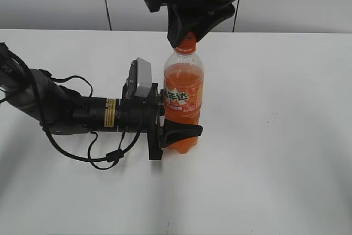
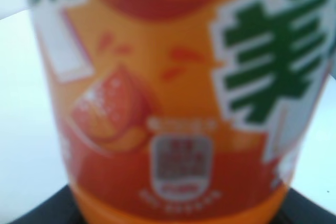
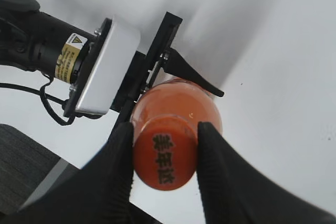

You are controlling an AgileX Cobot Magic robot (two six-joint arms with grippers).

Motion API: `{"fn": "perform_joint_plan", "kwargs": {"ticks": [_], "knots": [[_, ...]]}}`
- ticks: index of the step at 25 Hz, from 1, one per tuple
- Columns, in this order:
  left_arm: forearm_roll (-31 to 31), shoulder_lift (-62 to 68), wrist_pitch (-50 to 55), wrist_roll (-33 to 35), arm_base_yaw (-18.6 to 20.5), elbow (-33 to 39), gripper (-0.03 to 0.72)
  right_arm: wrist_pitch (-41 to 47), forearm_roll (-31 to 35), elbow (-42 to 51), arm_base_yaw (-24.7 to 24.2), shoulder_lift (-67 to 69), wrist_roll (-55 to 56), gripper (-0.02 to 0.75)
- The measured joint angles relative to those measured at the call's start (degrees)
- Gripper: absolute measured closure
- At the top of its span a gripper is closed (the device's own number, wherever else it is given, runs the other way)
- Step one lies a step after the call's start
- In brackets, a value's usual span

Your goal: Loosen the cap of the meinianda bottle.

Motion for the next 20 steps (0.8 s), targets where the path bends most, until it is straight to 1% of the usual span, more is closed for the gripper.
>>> {"fn": "perform_joint_plan", "kwargs": {"ticks": [5, 14, 20], "knots": [[0.0, 0.0, 0.0, 0.0, 0.0, 0.0, 0.297, 0.0, 0.2, 0.0, 0.1, 0.0, -8.5, 0.467], [0.1, 0.0, 0.0, 0.0, 0.0, 0.0, 0.297, 0.0, 0.6, 0.0, 0.1, 0.0, -38.2, 0.467], [0.1, 0.0, 0.1, 0.0, 0.0, 0.0, 0.297, 0.0, 0.7, 0.0, 0.1, 0.0, -49.2, 0.467]]}}
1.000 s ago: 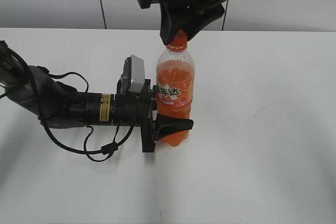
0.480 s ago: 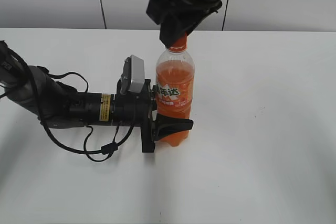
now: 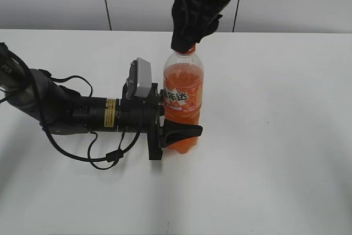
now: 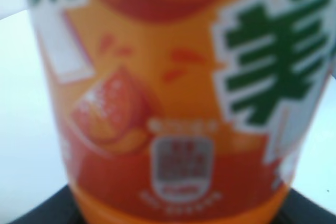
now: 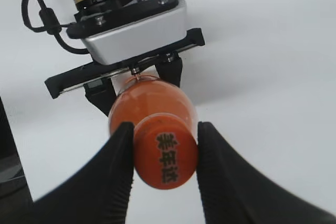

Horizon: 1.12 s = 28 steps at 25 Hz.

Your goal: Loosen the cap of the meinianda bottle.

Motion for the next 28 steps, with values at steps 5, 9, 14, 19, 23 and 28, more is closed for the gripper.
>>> {"fn": "perform_joint_plan", "kwargs": {"ticks": [5, 9, 14, 19, 23, 28], "knots": [[0.4, -0.1, 0.1, 0.1, 0.0, 0.0, 0.297, 0.2, 0.5, 0.0, 0.0, 0.0, -7.3, 0.467], [0.6, -0.1, 0.1, 0.1, 0.0, -0.1, 0.297, 0.4, 0.7, 0.0, 0.0, 0.0, -12.6, 0.467], [0.6, -0.1, 0.1, 0.1, 0.0, -0.1, 0.297, 0.5, 0.7, -0.1, 0.0, 0.0, -20.1, 0.467], [0.6, -0.1, 0.1, 0.1, 0.0, -0.1, 0.297, 0.6, 0.7, -0.1, 0.0, 0.0, -27.1, 0.467], [0.6, -0.1, 0.1, 0.1, 0.0, -0.1, 0.297, 0.6, 0.7, -0.1, 0.0, 0.0, -31.5, 0.467], [0.6, -0.1, 0.2, 0.1, 0.0, -0.1, 0.297, 0.7, 0.7, -0.1, 0.0, 0.0, -34.3, 0.467]]}}
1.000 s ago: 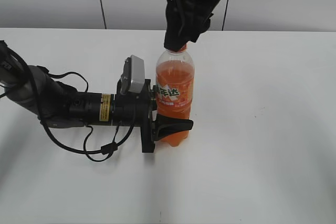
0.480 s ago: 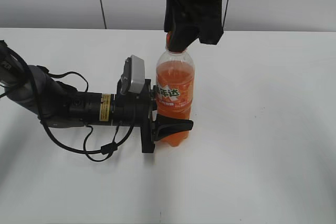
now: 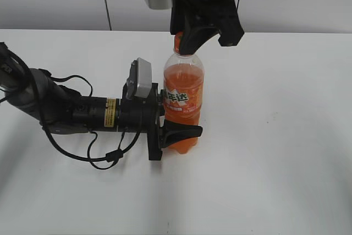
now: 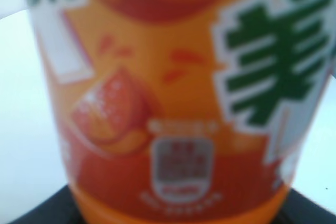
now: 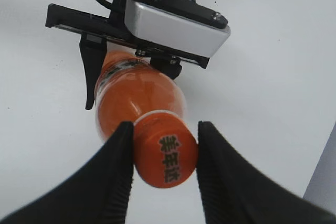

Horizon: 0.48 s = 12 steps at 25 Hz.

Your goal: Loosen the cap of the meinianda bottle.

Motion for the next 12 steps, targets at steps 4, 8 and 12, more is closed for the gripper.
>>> {"fn": "perform_joint_plan", "kwargs": {"ticks": [4, 8, 12], "knots": [[0.0, 0.0, 0.0, 0.0, 0.0, 0.0, 0.297, 0.0, 0.0, 0.0, 0.0, 0.0, -0.2, 0.467], [0.0, 0.0, 0.0, 0.0, 0.0, 0.0, 0.297, 0.0, 0.0, 0.0, 0.0, 0.0, -0.1, 0.467], [0.0, 0.0, 0.0, 0.0, 0.0, -0.1, 0.297, -0.1, -0.1, 0.0, 0.0, 0.0, 1.2, 0.417]]}}
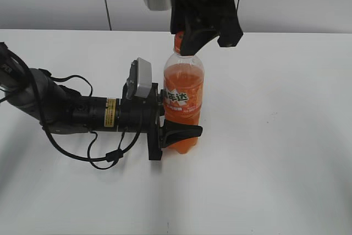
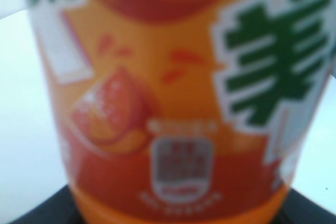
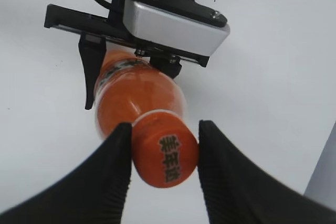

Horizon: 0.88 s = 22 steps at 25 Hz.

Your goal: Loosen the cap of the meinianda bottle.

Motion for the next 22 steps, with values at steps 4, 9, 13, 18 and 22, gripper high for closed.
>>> {"fn": "perform_joint_plan", "kwargs": {"ticks": [4, 9, 13, 18, 22], "knots": [[0.2, 0.0, 0.0, 0.0, 0.0, 0.0, 0.297, -0.3, -0.3, 0.0, 0.0, 0.0, 4.0, 0.3], [0.2, 0.0, 0.0, 0.0, 0.0, 0.0, 0.297, -0.4, 2.7, 0.1, 0.0, -0.4, 8.5, 0.274], [0.2, 0.0, 0.0, 0.0, 0.0, 0.0, 0.297, -0.4, 3.7, 0.1, 0.0, -2.3, 23.3, 0.269], [0.2, 0.0, -0.2, 0.0, 0.0, 0.0, 0.297, -0.4, 1.6, 0.1, 0.0, -2.7, 53.4, 0.269], [0.2, 0.0, -0.5, 0.0, 0.0, 0.0, 0.297, -0.4, 1.0, 0.1, 0.0, -2.7, 73.8, 0.268]]}}
